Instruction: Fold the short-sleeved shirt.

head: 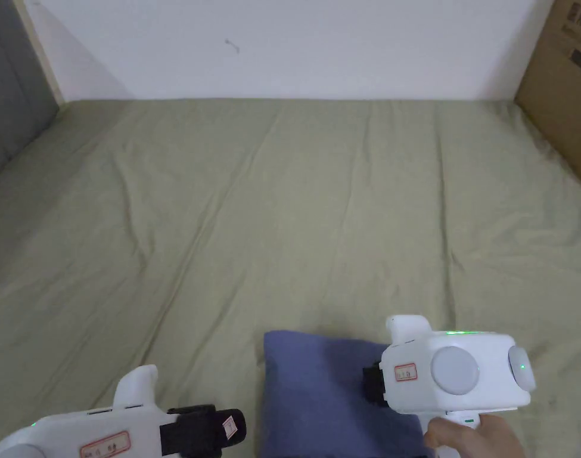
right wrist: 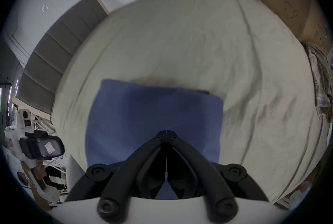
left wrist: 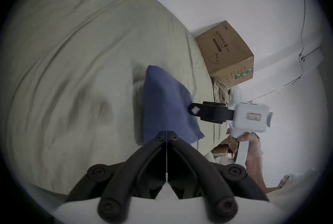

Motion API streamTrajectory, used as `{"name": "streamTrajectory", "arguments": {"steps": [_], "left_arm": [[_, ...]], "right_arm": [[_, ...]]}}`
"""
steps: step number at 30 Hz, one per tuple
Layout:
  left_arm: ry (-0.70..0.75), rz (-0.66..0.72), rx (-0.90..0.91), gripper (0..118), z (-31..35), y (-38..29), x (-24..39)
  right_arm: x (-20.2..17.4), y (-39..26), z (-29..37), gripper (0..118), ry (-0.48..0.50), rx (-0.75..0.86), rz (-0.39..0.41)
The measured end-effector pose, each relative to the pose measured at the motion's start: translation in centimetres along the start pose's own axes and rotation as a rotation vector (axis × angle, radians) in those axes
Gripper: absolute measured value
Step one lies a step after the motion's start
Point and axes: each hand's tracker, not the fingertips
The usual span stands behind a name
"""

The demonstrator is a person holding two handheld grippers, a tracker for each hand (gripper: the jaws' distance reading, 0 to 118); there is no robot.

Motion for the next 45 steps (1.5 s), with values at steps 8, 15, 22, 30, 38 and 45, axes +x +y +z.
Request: {"name": "streamTrajectory", "arguments": {"steps": [8,15,22,30,38,45], "left_arm": [[-0.107,0.076,-0.030,111,-3.4,1.9,-2.2],[-0.217,0.156,-0.066,114,-9.9,4.3,-4.1],[-0.335,0.164,-0.162,117,-14.6,4.6,-4.1],[-0.182,0.202,-0.276,32,-15.4,4.9,-5.6],[-0.132,0.071,-0.261,32,-12.5,6.4,-3.0],[0.063,-0.014,-0.189,32,-3.8,8.8,-5.2]], "right_arm": [[0.7,0.2,-0.2,1,0.020,-0.006,-0.039],[0.2,0.0,-0.4,1,0.001,-0.002,-0.021],[0.9,-0.2,-0.4,1,0.025,0.004,-0.060],[0.5,-0.6,0.1,1,0.017,0.028,-0.081],[-3.7,0.1,5.9,1,-0.073,0.362,0.005],[-8.8,-0.2,11.3,1,-0.169,0.740,0.106]]}}
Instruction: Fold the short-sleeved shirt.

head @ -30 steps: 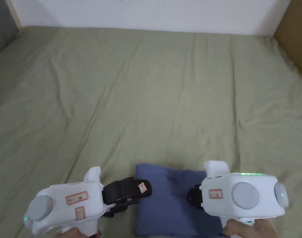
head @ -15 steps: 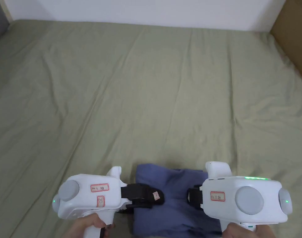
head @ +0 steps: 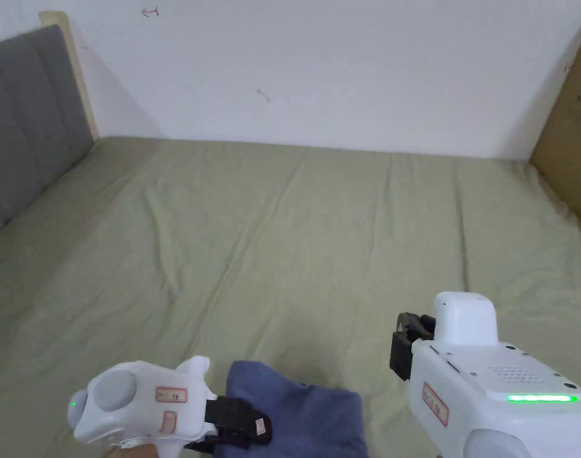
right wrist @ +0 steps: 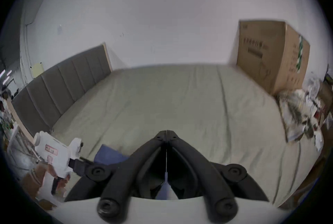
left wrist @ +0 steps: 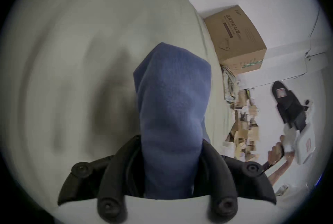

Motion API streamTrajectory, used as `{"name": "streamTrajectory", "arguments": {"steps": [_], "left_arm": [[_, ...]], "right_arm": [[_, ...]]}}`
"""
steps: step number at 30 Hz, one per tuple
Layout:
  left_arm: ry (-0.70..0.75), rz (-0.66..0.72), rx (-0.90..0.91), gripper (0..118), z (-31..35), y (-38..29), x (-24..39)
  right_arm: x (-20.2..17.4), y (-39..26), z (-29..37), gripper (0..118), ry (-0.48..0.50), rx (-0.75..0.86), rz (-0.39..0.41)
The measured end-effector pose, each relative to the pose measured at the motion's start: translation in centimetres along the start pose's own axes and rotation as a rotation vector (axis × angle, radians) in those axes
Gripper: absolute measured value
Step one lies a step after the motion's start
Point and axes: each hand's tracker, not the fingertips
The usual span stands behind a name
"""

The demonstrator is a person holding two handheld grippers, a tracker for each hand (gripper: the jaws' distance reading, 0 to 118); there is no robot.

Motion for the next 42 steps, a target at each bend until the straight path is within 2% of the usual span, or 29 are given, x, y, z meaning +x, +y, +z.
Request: {"name": "streamTrajectory", "arguments": {"steps": [4,7,10,15,19,21,22,23,24,25,26,27,28,30,34,36,37,38,40,41,42], "left_arm": [[0.175,-0.012,0.028,32,5.6,0.4,-3.3],[0.348,-0.031,0.043,32,9.4,0.8,-5.4],[0.503,-0.052,0.040,32,12.5,1.3,-7.5],[0.913,-0.141,0.051,32,15.5,2.9,-9.6],[1.078,-0.159,0.034,33,16.5,4.0,-11.8],[1.210,-0.255,0.022,34,16.3,3.9,-12.0],[1.267,-0.298,0.011,39,16.1,3.9,-12.0],[1.301,-0.328,0.024,57,15.7,3.9,-12.2],[1.310,-0.333,0.039,78,15.6,3.7,-12.7],[1.332,-0.340,0.044,93,15.4,3.6,-12.8],[1.337,-0.341,0.041,100,15.1,3.5,-12.8],[1.324,-0.337,0.045,100,15.1,3.4,-12.6],[1.310,-0.333,0.070,110,15.5,3.3,-12.3],[1.236,-0.319,0.117,109,15.7,3.0,-11.4],[1.192,-0.386,0.182,109,15.6,1.7,-7.5],[1.088,-0.371,0.243,109,15.5,0.9,-5.0],[1.029,-0.344,0.273,106,15.4,0.4,-3.8],[0.952,-0.316,0.319,88,15.4,-0.3,-2.4],[0.802,-0.244,0.392,26,15.3,-1.5,0.3],[0.707,-0.206,0.414,3,15.1,-2.3,1.4],[0.620,-0.187,0.451,3,15.1,-3.3,2.7]], "right_arm": [[-1.8,0.5,1.7,1,-0.022,0.129,0.018],[-2.6,0.5,2.3,1,-0.049,0.200,0.000],[-3.1,0.6,2.1,1,-0.057,0.200,0.000],[-3.5,0.3,1.4,1,-0.060,0.153,0.015],[-3.9,-0.2,0.9,1,-0.070,0.129,0.048],[-4.0,-0.3,0.6,1,-0.076,0.126,0.058],[-4.0,-0.3,0.6,1,-0.074,0.124,0.057],[-4.0,-0.2,0.5,1,-0.072,0.117,0.050],[-4.0,-0.2,0.4,1,-0.066,0.110,0.045],[-3.9,-0.3,0.3,1,-0.062,0.106,0.043],[-3.9,-0.4,0.3,1,-0.061,0.102,0.044],[-3.9,-0.4,0.2,1,-0.058,0.098,0.049],[-3.9,-0.4,0.2,1,-0.055,0.096,0.052],[-3.8,-0.6,0.3,1,-0.047,0.089,0.054],[-3.3,-0.8,0.6,1,-0.039,0.082,0.047],[-2.9,-0.8,0.7,1,-0.033,0.078,0.033],[-2.7,-0.9,0.9,1,-0.031,0.076,0.028],[-2.5,-1.0,1.0,1,-0.032,0.075,0.021],[-1.9,-1.2,1.3,1,-0.025,0.072,0.011],[-1.7,-1.2,1.5,1,-0.025,0.070,0.007],[-1.4,-1.3,1.7,1,-0.023,0.066,0.005]]}}
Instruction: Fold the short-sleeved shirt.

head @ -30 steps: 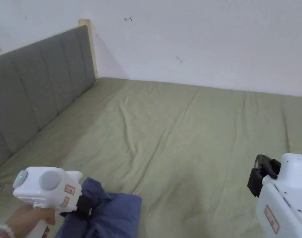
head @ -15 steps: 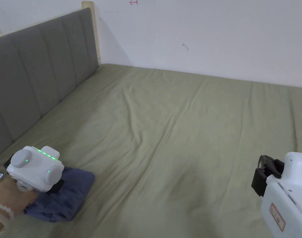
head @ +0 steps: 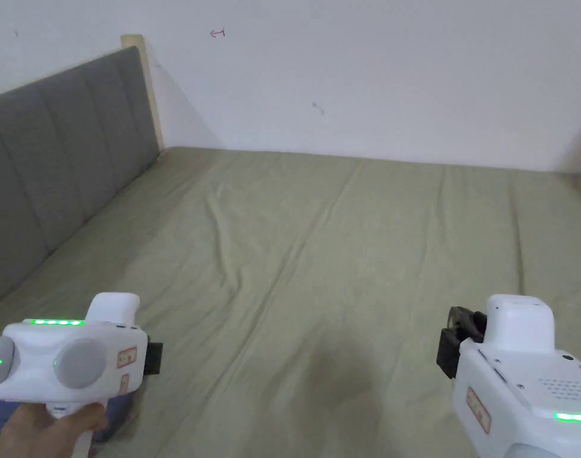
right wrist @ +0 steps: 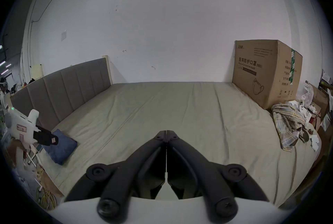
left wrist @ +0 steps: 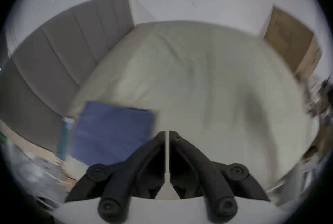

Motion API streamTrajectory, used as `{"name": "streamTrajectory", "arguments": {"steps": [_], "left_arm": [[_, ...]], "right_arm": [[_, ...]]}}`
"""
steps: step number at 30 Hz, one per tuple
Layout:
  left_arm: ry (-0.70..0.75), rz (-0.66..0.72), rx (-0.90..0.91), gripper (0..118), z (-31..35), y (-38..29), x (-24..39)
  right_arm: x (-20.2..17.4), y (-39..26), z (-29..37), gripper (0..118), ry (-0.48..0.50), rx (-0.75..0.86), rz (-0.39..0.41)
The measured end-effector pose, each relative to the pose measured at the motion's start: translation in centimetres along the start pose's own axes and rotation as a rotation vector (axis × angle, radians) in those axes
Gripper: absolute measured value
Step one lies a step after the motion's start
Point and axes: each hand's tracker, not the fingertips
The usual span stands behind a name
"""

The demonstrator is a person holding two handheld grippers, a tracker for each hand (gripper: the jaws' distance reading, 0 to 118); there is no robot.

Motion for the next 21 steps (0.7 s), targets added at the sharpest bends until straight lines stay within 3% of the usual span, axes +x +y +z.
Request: {"name": "streamTrajectory", "arguments": {"steps": [3,13,21], "left_arm": [[-0.081,0.003,0.068,0,2.3,-1.0,4.1],[0.083,-0.203,0.369,0,8.6,-0.2,14.8],[0.157,-0.210,0.672,0,13.3,-0.5,19.1]], "right_arm": [[0.9,-0.2,0.8,1,-0.006,0.000,-0.012],[3.3,1.1,3.6,1,-0.022,0.063,-0.043],[4.1,4.3,6.3,1,-0.115,0.240,0.042]]}}
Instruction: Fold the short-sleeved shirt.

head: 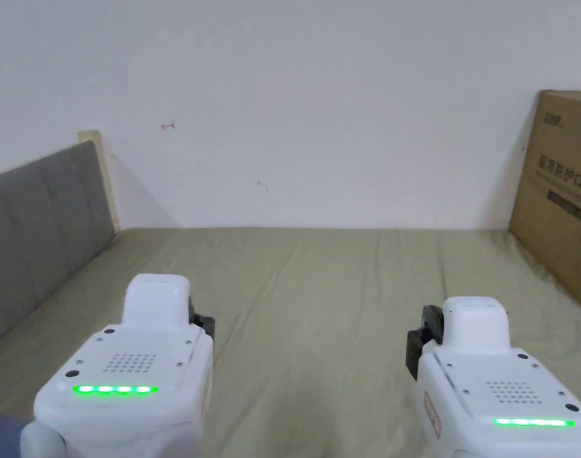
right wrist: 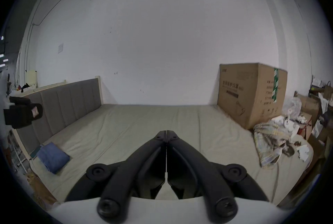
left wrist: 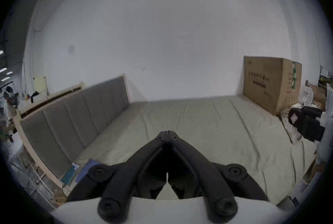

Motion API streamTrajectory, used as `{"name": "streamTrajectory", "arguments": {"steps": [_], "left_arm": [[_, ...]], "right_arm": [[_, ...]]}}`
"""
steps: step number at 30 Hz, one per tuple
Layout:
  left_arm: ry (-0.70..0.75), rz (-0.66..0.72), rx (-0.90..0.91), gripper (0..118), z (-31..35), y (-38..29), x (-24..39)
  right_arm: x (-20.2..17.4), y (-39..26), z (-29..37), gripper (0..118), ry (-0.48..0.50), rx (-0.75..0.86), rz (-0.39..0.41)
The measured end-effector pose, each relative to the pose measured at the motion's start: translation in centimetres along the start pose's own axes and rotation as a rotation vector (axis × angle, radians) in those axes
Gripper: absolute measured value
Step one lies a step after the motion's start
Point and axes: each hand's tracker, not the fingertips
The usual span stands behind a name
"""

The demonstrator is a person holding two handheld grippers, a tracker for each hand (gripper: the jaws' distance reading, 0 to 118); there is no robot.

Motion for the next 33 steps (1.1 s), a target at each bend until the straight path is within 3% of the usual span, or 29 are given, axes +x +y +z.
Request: {"name": "streamTrajectory", "arguments": {"steps": [2,14,16,19,20,21,22,28,33], "left_arm": [[0.007,-0.006,0.014,0,0.6,0.8,0.6],[-0.049,0.002,0.077,0,0.7,1.8,2.7],[-0.059,-0.007,0.079,13,0.7,1.8,2.7],[-0.094,0.013,0.039,86,0.3,2.0,2.5],[-0.106,0.033,0.041,107,0.2,1.9,2.3],[-0.106,0.040,0.041,113,0.3,1.8,2.3],[-0.107,0.043,0.042,113,0.5,1.7,2.2],[-0.161,0.049,0.086,113,1.3,1.8,1.7],[-0.106,0.055,0.082,113,1.1,2.3,1.7]], "right_arm": [[0.1,0.8,0.3,1,-0.042,0.032,0.024],[0.7,1.9,0.9,2,-0.034,0.066,0.018],[0.7,1.8,0.8,10,-0.033,0.066,0.016],[0.6,1.7,0.6,36,-0.027,0.051,0.023],[0.6,1.7,0.6,57,-0.024,0.049,0.021],[0.5,1.7,0.6,73,-0.023,0.047,0.020],[0.5,1.7,0.6,78,-0.023,0.047,0.019],[0.0,1.4,0.5,86,-0.002,0.046,0.039],[-0.3,1.3,0.5,86,0.006,0.049,0.043]]}}
